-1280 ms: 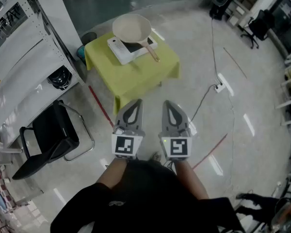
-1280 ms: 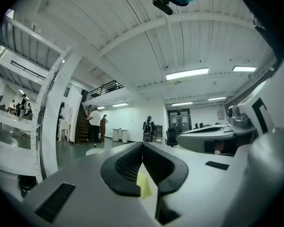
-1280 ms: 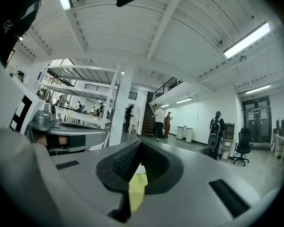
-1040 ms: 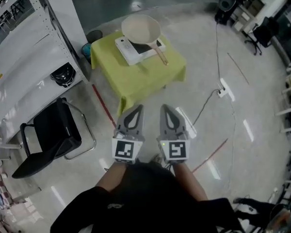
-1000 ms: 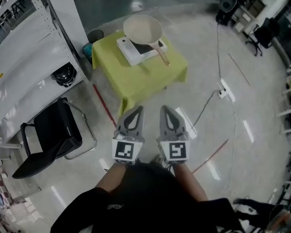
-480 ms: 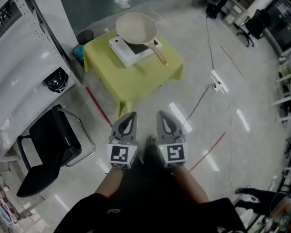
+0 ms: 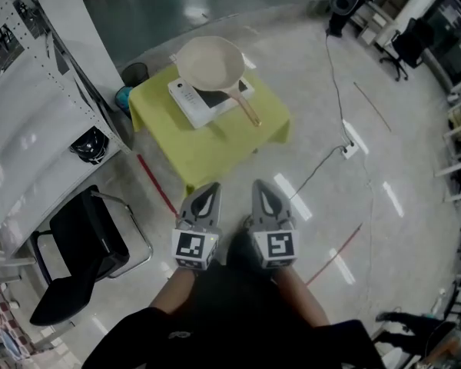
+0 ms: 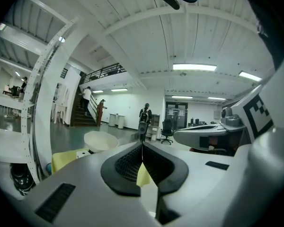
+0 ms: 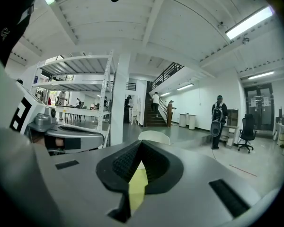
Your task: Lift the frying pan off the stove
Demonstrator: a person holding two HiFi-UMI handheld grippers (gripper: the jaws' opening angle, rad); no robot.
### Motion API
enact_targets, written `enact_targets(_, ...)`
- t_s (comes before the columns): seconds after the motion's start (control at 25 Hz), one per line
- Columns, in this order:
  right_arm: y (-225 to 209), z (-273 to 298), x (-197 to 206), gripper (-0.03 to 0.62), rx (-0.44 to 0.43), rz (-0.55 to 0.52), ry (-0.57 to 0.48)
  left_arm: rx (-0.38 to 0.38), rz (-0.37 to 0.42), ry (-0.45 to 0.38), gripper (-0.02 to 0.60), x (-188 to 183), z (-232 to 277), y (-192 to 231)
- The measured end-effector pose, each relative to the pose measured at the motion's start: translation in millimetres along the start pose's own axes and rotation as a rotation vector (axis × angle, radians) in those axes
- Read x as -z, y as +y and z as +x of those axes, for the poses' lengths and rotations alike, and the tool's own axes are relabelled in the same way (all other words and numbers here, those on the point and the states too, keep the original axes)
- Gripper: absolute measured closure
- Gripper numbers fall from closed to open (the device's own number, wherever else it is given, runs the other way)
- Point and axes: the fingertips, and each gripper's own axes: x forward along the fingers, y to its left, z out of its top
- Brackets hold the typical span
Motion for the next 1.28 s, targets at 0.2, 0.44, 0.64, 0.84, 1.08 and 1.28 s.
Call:
enact_targets(0.2, -51.5, 39.6, -14.7, 0.579, -0.037, 0.067, -0.012, 0.000, -0.035, 0.037, 0.537, -8.6, 65.0, -2.0)
enact_targets(0.44, -110.1, 70.3, -8.1, 0.579, -0.110, 0.064, 0.020, -0.046, -0.024, 0.093, 0.537, -10.9, 129.6, -9.7)
enact_targets(0.64, -148.0, 87.1, 4.7, 0.579, -0.186, 0.086, 0.047, -0.066, -0.059, 0.118, 0.537, -9.2, 175.1, -18.7)
enact_targets(0.84, -167.7, 100.4, 23.8, 0.579, -0.235, 0.093, 0.080, -0.086, -0.049, 0.161, 0.537, 0.7, 197.8, -21.9)
enact_targets(1.08, -174.5, 114.2, 42.8, 0.579, -0.306, 0.133, 0.140, -0.090, -0.071, 0.190, 0.537, 6.2, 222.2, -15.7)
enact_targets(1.28, -167.4, 125.3, 62.2, 0.579, -0.396, 0.137, 0.215, -0.097, -0.153, 0.224, 0.537, 21.9, 243.9, 2.6)
